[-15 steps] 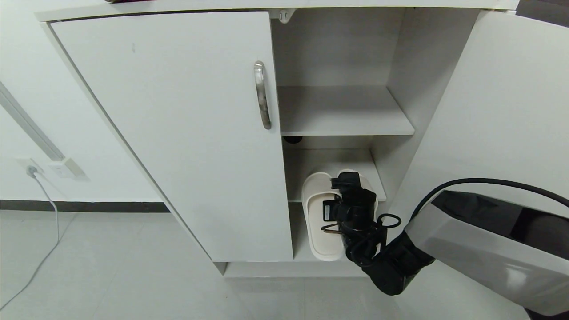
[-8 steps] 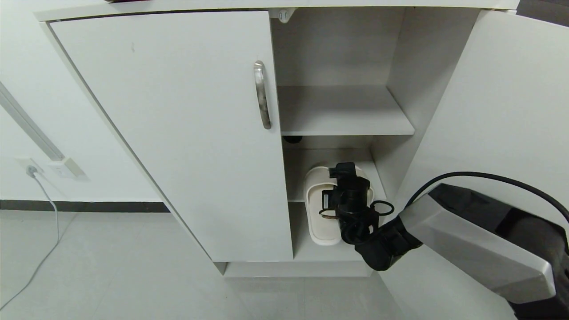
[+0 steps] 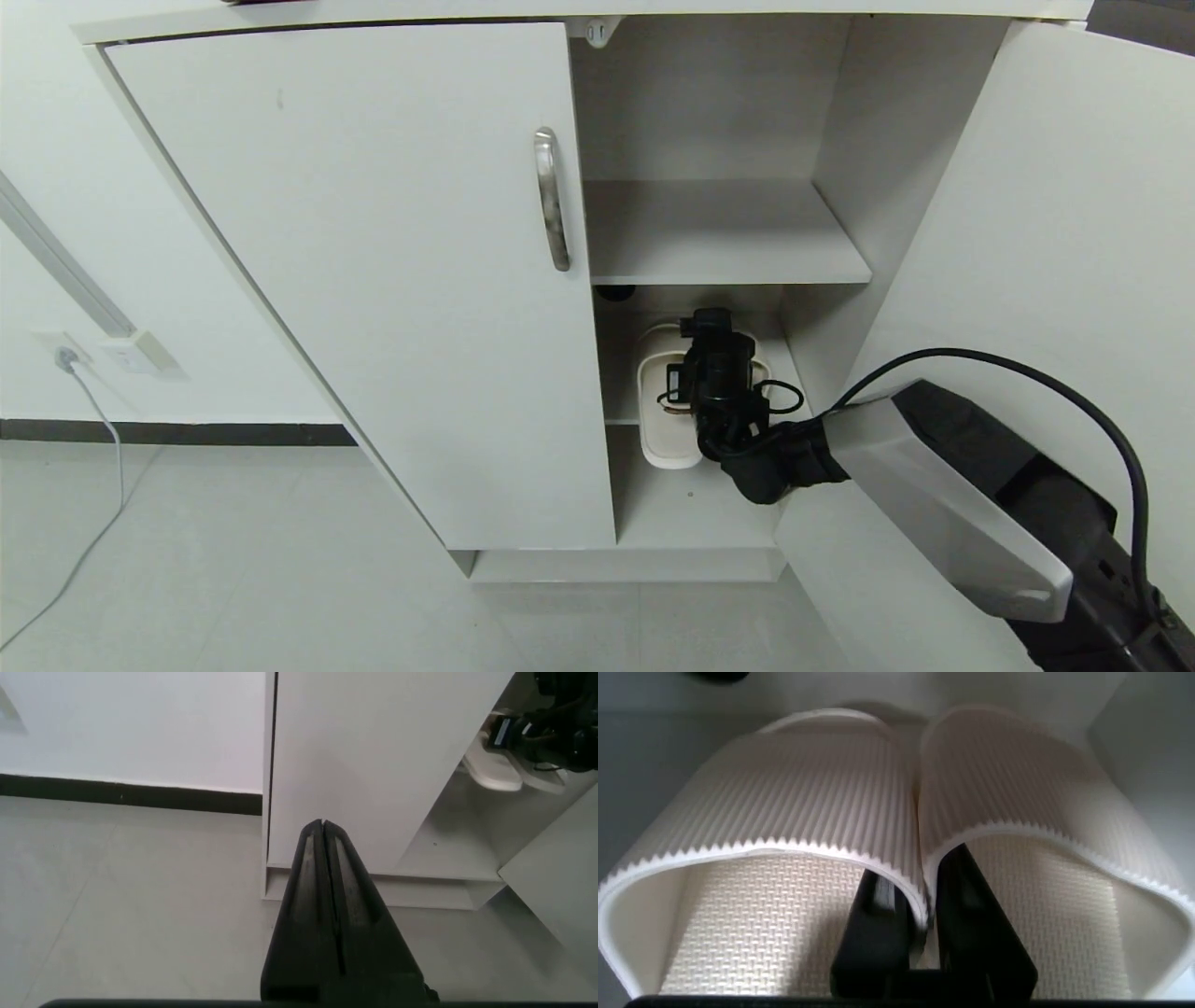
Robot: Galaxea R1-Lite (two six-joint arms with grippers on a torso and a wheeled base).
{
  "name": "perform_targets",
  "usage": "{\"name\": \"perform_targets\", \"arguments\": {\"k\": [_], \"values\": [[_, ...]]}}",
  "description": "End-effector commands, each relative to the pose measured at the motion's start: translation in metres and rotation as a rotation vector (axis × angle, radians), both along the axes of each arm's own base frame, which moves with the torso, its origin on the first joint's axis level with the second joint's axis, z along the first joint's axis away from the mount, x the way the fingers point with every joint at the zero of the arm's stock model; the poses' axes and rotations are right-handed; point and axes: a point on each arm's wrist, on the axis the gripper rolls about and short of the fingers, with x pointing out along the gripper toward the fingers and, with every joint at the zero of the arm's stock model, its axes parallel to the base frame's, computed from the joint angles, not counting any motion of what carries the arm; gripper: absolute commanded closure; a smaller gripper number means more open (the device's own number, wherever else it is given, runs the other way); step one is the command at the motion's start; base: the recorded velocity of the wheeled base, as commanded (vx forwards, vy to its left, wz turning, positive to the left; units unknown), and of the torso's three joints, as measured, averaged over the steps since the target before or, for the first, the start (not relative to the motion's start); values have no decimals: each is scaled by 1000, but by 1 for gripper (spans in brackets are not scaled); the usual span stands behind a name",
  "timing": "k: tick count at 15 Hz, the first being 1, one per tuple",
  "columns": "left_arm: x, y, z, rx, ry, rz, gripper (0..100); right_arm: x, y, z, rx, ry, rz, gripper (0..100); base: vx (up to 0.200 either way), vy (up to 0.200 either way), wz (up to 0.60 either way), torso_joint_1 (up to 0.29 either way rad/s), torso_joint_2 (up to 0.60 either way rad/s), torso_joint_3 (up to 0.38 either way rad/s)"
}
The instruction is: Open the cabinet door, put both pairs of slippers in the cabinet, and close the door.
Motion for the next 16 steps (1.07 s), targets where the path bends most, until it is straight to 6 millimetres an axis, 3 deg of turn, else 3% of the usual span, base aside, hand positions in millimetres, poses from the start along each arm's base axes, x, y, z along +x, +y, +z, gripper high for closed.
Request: {"name": "perform_targets", "arguments": {"k": [1, 7, 16], "values": [[0, 0, 0, 0, 1, 1, 100, 9, 1, 0, 12, -15, -6, 100, 0, 0, 0, 0, 0, 0], [0, 0, 0, 1, 1, -1, 100, 22, -10, 11, 14, -20, 2, 100, 0, 0, 0, 0, 0, 0], [0, 0, 0, 0, 1, -1, 100, 32, -21, 2, -8, 20, -4, 100, 0, 0, 0, 0, 0, 0]]}}
